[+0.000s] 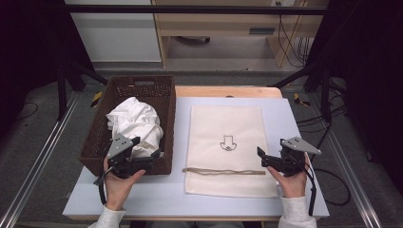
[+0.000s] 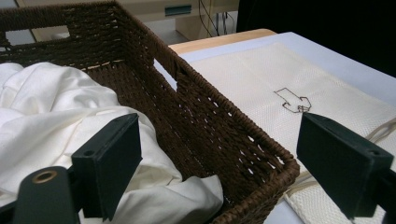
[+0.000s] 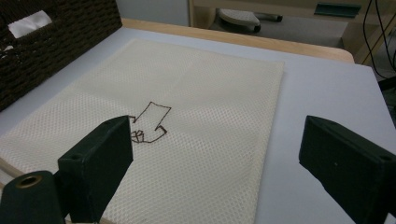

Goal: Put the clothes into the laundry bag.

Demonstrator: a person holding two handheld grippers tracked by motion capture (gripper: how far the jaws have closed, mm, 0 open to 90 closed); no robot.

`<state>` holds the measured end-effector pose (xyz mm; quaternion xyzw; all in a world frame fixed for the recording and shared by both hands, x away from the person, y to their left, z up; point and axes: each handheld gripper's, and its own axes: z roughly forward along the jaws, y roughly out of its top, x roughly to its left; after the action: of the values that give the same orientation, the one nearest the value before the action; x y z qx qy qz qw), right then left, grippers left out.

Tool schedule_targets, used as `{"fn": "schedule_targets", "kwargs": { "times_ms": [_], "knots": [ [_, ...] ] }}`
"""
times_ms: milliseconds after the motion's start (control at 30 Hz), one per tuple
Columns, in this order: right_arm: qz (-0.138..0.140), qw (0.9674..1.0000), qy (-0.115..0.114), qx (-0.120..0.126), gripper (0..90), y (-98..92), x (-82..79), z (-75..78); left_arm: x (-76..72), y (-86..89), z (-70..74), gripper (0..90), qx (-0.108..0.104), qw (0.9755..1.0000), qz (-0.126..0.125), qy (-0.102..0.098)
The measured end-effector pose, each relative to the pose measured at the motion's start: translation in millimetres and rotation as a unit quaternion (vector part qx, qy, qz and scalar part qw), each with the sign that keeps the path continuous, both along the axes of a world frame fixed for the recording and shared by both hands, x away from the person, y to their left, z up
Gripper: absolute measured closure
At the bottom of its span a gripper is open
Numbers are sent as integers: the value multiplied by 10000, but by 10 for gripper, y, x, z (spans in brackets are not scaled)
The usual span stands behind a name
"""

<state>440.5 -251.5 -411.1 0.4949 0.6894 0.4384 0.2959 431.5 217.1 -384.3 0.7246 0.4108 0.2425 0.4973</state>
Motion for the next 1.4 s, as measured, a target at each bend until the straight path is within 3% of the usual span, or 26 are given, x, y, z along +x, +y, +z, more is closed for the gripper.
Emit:
{"fn": "schedule_targets", "kwargs": {
  "times_ms": [267,400,500,667,867,1067,1333,1367,1400],
  "knots": [
    [48,9999,-66,114,120,47,-49,60,-85,-91,43,192,-93,9998,-105,-127],
    [117,9998,-62,128,125,97,-65,81,-137,-202,60,243,-117,9994,-290,-150],
    [261,9996,-25,125,129,173,-68,75,-187,-350,53,267,21,9988,-460,-149],
    [361,9993,3,50,134,250,-72,66,-253,-510,36,326,78,9976,-664,-194],
    [558,9984,85,-1,152,357,-66,32,-303,-742,-55,425,234,9950,-969,-45],
    [675,9975,178,-82,168,429,-50,-20,-274,-951,-257,493,468,9911,-1212,293],
    [807,9959,348,-221,206,554,-20,-135,-258,-1218,-560,602,890,9821,-1519,675],
    [857,9952,398,-243,220,590,-12,-169,-258,-1279,-633,651,964,9792,-1605,783],
    [857,9952,398,-243,220,590,-12,-169,-258,-1279,-633,673,964,9792,-1605,783]
  ]
}}
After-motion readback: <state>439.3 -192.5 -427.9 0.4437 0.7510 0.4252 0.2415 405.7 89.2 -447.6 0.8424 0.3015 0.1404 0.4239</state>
